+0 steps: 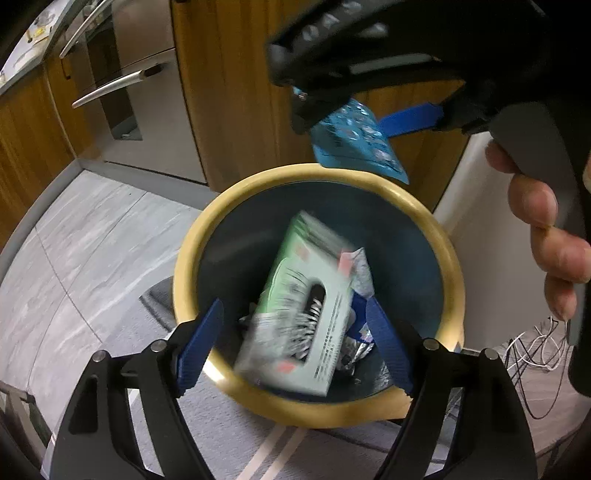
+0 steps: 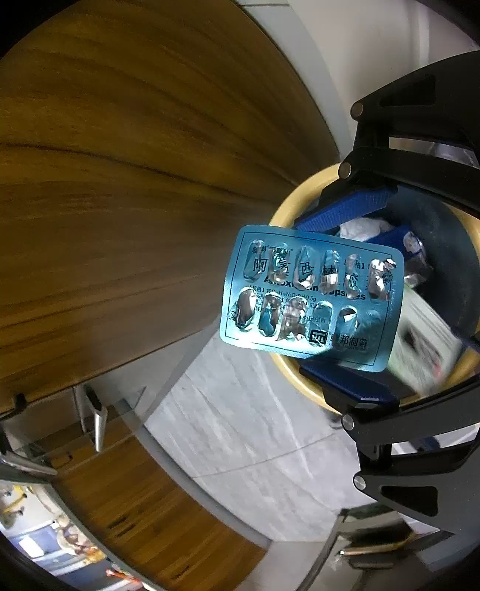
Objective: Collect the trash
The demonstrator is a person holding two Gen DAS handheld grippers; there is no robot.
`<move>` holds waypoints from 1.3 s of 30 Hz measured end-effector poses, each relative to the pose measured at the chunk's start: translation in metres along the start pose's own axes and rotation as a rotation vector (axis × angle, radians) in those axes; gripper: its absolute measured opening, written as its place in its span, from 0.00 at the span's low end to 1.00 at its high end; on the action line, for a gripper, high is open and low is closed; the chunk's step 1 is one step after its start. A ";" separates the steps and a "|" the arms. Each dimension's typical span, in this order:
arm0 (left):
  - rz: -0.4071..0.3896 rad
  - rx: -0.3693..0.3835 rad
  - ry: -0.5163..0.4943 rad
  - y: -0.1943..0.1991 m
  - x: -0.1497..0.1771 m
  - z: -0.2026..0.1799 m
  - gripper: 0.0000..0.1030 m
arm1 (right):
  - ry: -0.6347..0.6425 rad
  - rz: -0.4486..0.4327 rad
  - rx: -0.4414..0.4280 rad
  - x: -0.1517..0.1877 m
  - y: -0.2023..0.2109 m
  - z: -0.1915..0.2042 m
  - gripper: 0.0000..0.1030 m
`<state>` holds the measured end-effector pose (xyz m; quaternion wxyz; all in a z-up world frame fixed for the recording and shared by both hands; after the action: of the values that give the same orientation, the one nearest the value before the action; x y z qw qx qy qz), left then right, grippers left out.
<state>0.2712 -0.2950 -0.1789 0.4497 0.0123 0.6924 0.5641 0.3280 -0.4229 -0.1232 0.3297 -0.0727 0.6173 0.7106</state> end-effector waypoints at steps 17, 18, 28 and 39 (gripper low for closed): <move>-0.072 -0.047 0.167 0.113 0.045 0.038 0.82 | 0.077 0.025 -0.006 0.048 0.065 0.008 0.77; -0.077 -0.052 0.170 0.121 0.048 0.038 0.83 | 0.081 0.016 -0.008 0.054 0.074 0.009 0.77; -0.121 -0.091 0.211 0.210 0.086 0.032 0.94 | 0.238 -0.109 0.042 0.136 0.157 0.016 0.85; -0.200 -0.117 0.267 0.256 0.109 0.014 0.94 | 0.141 -0.153 -0.006 0.198 0.196 0.000 0.92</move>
<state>0.0897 -0.1345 -0.0416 0.4076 -0.1580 0.7097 0.5525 0.0658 -0.3518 -0.0618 0.3384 -0.1704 0.6296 0.6782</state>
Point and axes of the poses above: each gripper's, at about its wrist camera, not at the fingertips, and y roughly against the way its jaws point, z to its left, x to its underside, the point moved 1 cm from there along -y, roughly the way its jaws point, and after that the axes turned 4 degrees about -y, right-handed, at the moved point
